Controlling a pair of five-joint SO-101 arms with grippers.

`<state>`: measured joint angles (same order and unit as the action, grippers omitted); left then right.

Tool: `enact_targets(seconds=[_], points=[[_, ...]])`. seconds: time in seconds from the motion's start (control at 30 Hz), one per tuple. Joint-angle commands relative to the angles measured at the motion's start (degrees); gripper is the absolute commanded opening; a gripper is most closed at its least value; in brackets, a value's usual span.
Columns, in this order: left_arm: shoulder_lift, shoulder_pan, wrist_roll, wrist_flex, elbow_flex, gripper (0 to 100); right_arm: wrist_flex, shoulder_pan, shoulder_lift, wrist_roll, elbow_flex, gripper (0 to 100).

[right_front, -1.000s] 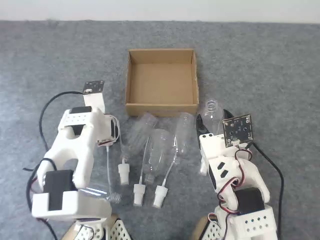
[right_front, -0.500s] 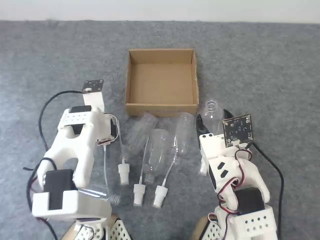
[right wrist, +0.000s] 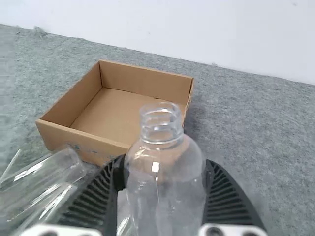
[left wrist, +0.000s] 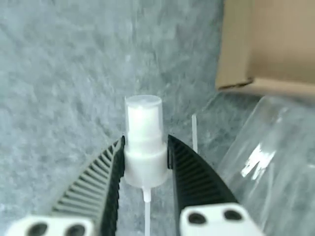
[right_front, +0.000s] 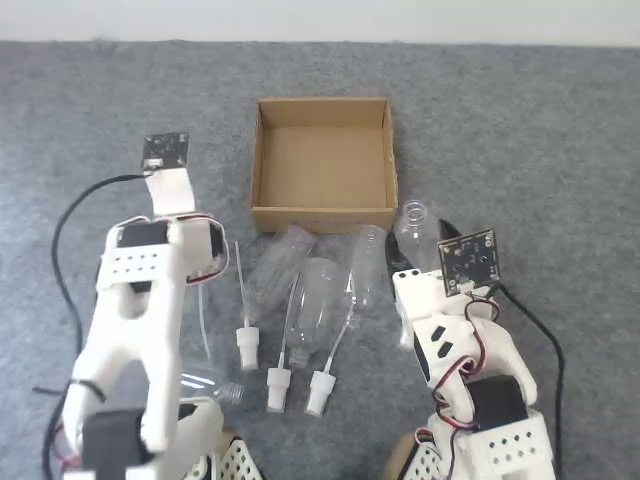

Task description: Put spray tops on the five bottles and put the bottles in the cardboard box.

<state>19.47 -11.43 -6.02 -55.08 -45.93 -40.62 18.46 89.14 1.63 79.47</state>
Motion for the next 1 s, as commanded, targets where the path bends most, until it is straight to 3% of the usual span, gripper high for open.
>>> enact_targets(seconds=[0.0,0.2,0.67,0.97], points=[[8.8,-0.3,0.4,1.4,0.5,1,1.5,0.7,1.3,-0.2,0.1,9.7],[16.8,-0.3,-2.4,1.4,0.5,1,1.5,1.4,1.3,-0.4,0.2,9.7],[34.4,-0.1,-7.6,1.8,0.5,1,1.5,10.4,1.3,-0.4,1.7,9.7],[46.7,0.1,-12.4,1.8,0.4,1,1.9,11.3,1.3,-0.4,1.8,9.9]])
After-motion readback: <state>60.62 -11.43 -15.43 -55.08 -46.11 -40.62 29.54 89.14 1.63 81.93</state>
